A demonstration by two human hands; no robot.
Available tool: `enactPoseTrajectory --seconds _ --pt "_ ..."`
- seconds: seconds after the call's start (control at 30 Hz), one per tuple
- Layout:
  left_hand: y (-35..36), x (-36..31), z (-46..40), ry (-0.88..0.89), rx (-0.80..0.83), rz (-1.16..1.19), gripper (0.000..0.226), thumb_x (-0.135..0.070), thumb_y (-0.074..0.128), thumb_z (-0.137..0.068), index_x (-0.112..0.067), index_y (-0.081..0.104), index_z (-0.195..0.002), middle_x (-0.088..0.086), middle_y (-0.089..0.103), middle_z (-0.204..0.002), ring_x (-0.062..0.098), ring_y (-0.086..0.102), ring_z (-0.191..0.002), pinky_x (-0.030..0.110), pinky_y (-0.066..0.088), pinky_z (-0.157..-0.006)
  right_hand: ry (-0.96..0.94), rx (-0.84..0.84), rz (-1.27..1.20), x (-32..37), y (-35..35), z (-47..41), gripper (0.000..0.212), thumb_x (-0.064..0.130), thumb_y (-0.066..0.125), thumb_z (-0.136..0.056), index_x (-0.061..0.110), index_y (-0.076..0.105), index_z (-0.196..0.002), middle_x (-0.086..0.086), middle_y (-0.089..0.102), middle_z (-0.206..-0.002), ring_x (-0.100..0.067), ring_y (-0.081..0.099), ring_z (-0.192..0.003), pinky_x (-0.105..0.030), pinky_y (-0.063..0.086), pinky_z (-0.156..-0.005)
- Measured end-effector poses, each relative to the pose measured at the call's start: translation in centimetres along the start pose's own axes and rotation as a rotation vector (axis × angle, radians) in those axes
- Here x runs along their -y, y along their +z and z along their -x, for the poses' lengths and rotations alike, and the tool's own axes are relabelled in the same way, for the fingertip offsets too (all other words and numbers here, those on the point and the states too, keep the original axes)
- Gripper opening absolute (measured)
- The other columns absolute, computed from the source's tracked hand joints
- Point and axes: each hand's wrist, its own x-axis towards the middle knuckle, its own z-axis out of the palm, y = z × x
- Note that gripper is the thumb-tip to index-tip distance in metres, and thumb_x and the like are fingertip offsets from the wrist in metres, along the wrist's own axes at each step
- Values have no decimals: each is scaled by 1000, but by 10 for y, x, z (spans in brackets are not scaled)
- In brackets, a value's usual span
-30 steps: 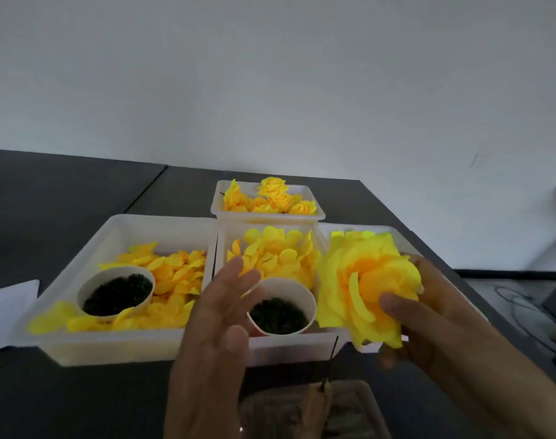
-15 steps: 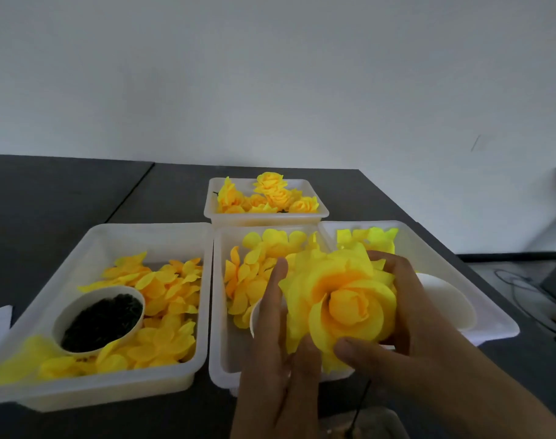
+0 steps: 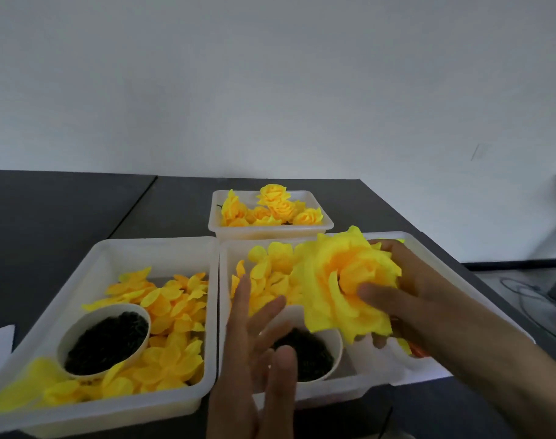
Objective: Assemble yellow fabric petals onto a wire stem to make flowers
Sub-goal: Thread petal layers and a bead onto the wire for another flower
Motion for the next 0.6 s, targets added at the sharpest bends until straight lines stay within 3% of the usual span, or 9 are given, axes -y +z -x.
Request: enactPoseTrajectory --seconds 0.1,0.17,0.2,0.27,0.33,0.4,0.47,0.53,0.6 --pt "-29 11 -9 -114 -169 33 83 -57 82 -40 -40 50 -115 -24 72 -98 10 70 -93 19 49 -73 248 62 -161 -11 -17 -56 43 31 71 -75 15 56 -112 -8 70 -88 -24 67 -67 -27 51 -50" --pt "-40 18 -13 -163 -208 123 49 -28 82 -69 -33 54 -109 -20 74 -85 13 71 -83 28 48 -68 344 78 -150 -15 -24 -102 20 25 63 -87 16 57 -103 -7 66 -93 -23 67 -69 -26 51 -52" --pt "-48 23 -16 -164 -239 102 37 -10 72 -83 -31 54 -107 -20 74 -81 9 71 -75 26 50 -63 352 45 -148 -11 -25 -125 13 23 59 -92 16 57 -102 -8 65 -94 -22 66 -71 -26 50 -54" --pt "-56 28 -20 -194 -240 96 47 15 49 -88 -29 54 -103 -16 74 -73 5 70 -61 17 51 -51 344 -46 -215 2 -23 -167 20 24 54 -97 12 56 -113 -10 64 -102 -25 66 -82 -30 53 -64" --pt "-57 26 -22 -220 -242 82 53 23 43 -87 -26 55 -99 -10 74 -68 9 69 -56 14 48 -45 312 -126 -211 8 -28 -203 47 30 55 -97 9 44 -137 -16 53 -133 -34 58 -114 -35 51 -91" --pt "-57 24 -20 -210 -259 43 54 26 45 -84 -25 56 -99 -9 74 -68 9 69 -56 13 49 -46 331 -252 -148 1 -32 -224 68 27 57 -96 10 22 -151 -14 28 -154 -31 37 -137 -11 42 -94" --pt "-60 21 -17 -168 -287 -4 52 24 48 -82 -25 56 -100 -5 74 -71 7 68 -56 12 50 -51 291 -385 -17 -17 -36 -230 67 30 53 -98 10 17 -152 -16 29 -154 -31 40 -134 -11 51 -74" --pt "-67 17 -15 -158 -310 -10 47 21 49 -83 -20 57 -103 0 71 -81 10 69 -61 11 49 -51 274 -411 245 -33 -39 -219 68 38 54 -96 8 23 -148 -20 39 -144 -34 51 -121 -34 53 -87" --pt "-75 10 -12 -181 -322 -19 41 18 47 -87 -13 54 -112 6 66 -90 24 66 -75 13 49 -53 255 -438 348 -48 -45 -195 55 31 56 -96 5 36 -140 -20 49 -133 -28 55 -103 -40 49 -85"
